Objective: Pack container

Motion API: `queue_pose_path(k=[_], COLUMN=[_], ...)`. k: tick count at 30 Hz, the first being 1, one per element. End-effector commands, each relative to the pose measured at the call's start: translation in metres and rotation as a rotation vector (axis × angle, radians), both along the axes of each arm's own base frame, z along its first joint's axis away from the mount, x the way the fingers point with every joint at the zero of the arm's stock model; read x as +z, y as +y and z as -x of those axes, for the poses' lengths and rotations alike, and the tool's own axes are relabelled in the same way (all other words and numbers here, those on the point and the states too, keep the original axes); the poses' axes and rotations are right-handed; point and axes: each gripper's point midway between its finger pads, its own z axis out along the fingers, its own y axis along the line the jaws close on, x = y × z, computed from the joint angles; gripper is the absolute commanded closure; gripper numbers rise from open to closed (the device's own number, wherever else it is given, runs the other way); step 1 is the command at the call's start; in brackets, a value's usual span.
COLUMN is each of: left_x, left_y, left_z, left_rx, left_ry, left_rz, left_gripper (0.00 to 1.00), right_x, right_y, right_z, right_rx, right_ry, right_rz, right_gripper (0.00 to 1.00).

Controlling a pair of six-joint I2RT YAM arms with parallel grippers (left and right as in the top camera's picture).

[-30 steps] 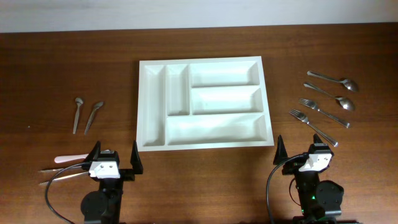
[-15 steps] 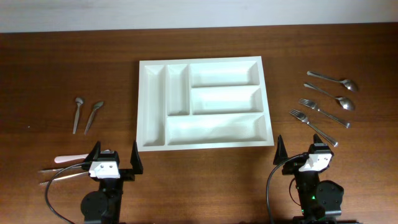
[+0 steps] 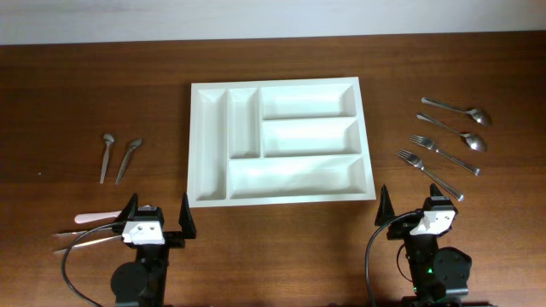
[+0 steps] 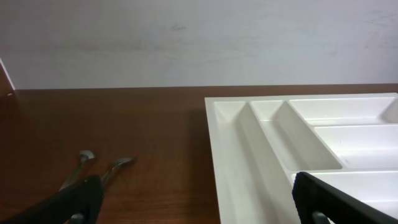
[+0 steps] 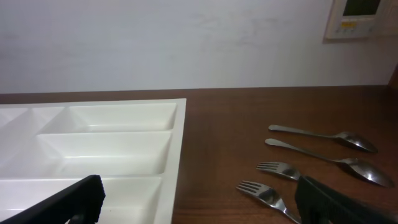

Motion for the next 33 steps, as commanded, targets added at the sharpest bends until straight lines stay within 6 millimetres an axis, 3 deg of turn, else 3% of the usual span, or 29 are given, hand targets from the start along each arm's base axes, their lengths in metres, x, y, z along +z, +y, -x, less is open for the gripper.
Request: queue_pose_path(k=[1, 15, 23, 27, 33], left_x=[-0.001, -0.001, -0.001, -0.001, -0.001], left_y=[0.000, 0.000, 0.000, 0.000, 0.000], left_z=[0.000, 0.000, 0.000, 0.000, 0.000], left_rx=[-0.007, -0.006, -0.006, -0.007, -0.007], left_ry=[-0.004, -0.004, -0.004, -0.004, -0.004], left_rz=[-0.015, -0.014, -0.015, -0.015, -0.015], left_gripper=[0.01, 0.01, 0.01, 0.01, 0.01], right_x=[-0.003, -0.002, 0.020, 0.027, 0.079], right_y=[0.000, 0.001, 0.015, 0.002, -0.045], right_z=[0.000, 0.000, 0.002, 0.004, 0.018], right_rx=[-0.003, -0.001, 0.081, 0.008, -0.251], right_ry=[0.006, 0.004, -0.063, -0.024, 0.068], right_rz=[-0.010, -0.010, -0.016, -0.011, 0.033], right_gripper=[0.01, 0.01, 0.01, 0.01, 0.01])
